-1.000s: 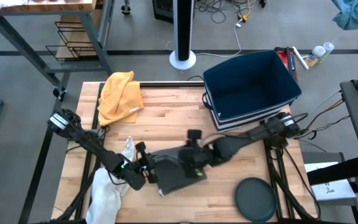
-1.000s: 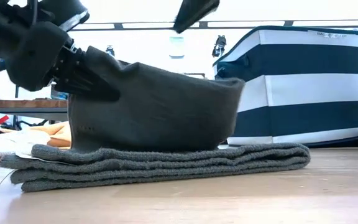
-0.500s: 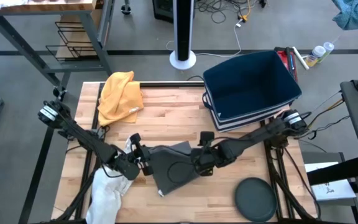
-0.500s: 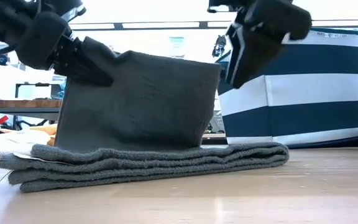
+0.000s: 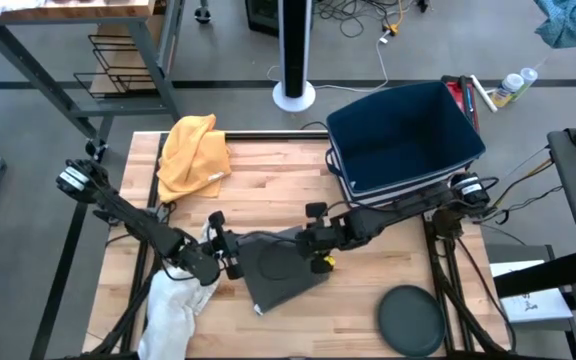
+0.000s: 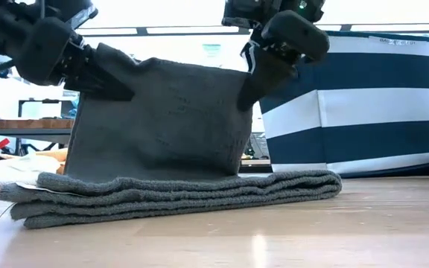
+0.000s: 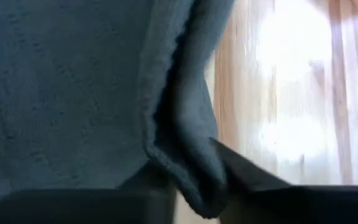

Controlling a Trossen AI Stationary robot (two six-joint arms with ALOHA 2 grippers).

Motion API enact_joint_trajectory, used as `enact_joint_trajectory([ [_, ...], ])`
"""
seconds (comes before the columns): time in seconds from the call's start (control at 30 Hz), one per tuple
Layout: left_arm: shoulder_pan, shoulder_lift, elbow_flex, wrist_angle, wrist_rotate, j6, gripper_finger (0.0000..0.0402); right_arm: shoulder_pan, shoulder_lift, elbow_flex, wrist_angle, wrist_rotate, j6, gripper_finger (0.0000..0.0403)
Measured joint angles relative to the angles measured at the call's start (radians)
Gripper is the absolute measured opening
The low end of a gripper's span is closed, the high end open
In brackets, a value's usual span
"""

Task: Fold kitchen towel into neat rectangle
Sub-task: Fold the gray towel

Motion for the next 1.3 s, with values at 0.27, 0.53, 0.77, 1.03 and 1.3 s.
enact_joint_trajectory([
  [0.27, 0.179, -0.002, -0.005, 0.028, 0.144, 0.126, 0.0013, -0.047, -0.029, 0.035, -0.149, 0.01, 0.098, 0.0005],
  [0.53, 0.3, -0.067, -0.004, 0.108, 0.343, 0.298, 0.0085, -0.057, -0.125, 0.026, -0.338, 0.061, 0.275, 0.0003],
  [0.77, 0.298, -0.194, 0.0, 0.071, 0.476, 0.263, 0.0161, -0.06, -0.11, 0.025, -0.323, 0.052, 0.363, 0.0003],
  [1.03, 0.302, -0.242, 0.054, 0.017, 0.53, 0.224, 0.0222, -0.103, -0.089, 0.024, -0.24, -0.005, 0.35, 0.0003],
  [1.3, 0.325, -0.039, 0.205, 0.075, 0.553, 0.232, 0.0241, -0.169, -0.085, 0.023, -0.184, -0.033, 0.291, 0.0003],
])
